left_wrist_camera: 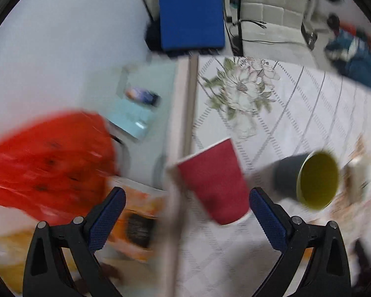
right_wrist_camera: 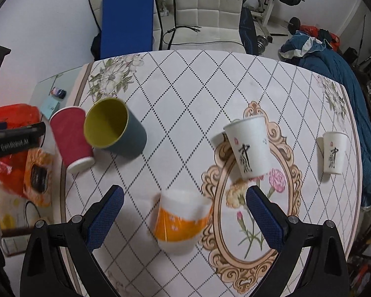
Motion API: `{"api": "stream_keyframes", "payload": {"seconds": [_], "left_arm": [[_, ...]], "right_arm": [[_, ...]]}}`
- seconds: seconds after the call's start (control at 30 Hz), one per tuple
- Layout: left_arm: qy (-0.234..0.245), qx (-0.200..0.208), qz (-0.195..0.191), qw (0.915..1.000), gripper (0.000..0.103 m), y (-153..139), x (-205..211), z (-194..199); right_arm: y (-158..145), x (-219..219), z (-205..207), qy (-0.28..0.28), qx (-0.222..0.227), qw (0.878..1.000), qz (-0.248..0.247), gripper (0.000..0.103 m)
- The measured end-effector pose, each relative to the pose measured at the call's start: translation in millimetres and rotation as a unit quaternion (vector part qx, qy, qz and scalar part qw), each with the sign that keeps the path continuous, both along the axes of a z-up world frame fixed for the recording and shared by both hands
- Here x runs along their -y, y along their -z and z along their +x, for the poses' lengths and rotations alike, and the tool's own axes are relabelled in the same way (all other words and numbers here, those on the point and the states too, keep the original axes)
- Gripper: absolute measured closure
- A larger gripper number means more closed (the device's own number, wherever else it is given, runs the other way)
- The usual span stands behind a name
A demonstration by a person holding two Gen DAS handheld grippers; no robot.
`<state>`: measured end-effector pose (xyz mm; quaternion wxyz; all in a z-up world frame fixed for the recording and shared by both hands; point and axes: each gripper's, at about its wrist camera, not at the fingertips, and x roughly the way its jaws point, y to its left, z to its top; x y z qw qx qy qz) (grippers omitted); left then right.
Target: Flip cup upside down
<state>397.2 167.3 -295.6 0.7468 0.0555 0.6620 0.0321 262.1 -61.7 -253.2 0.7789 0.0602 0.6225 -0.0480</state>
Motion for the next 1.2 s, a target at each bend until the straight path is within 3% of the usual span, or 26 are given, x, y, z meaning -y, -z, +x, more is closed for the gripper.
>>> {"api": "stream_keyframes", "payload": {"seconds": [0.03, 0.17, 0.3, 0.53, 0.83, 1.2], "left_arm": [[-0.015, -0.013, -0.025, 0.9995, 0.014, 4.3, -6.0, 4.0], [-0.086, -0.057, -0.129, 0.9863, 0.019, 24.4, -27.6, 16.5], [-0.110, -0.086, -0.162, 0.9769, 0.023, 42.2, -29.6, 22.2], [-0.102, -0.116, -0.153, 0.9760, 0.023, 70.5, -17.5, 23.9], [-0.059, -0.122, -0.117, 0.9839, 0.025, 94.3, 9.3, 15.5], [-0.026, -0.087, -0.073, 0.9932, 0.027, 82.0, 24.5, -13.3]], "right_arm": [[1.5, 0.5, 4.8, 0.002, -0.002, 1.000, -0.001, 0.002], [5.5, 3.8, 15.8, 0.012, -0.008, 1.000, 0.002, 0.002], [9.6, 6.4, 23.1, 0.019, -0.015, 1.000, 0.004, 0.002], [12.1, 0.8, 31.4, 0.020, -0.021, 1.000, 0.006, 0.002], [18.2, -1.2, 39.0, 0.027, -0.035, 0.999, 0.003, 0.002], [31.3, 3.0, 37.9, 0.036, -0.054, 0.998, 0.005, 0.002]]}}
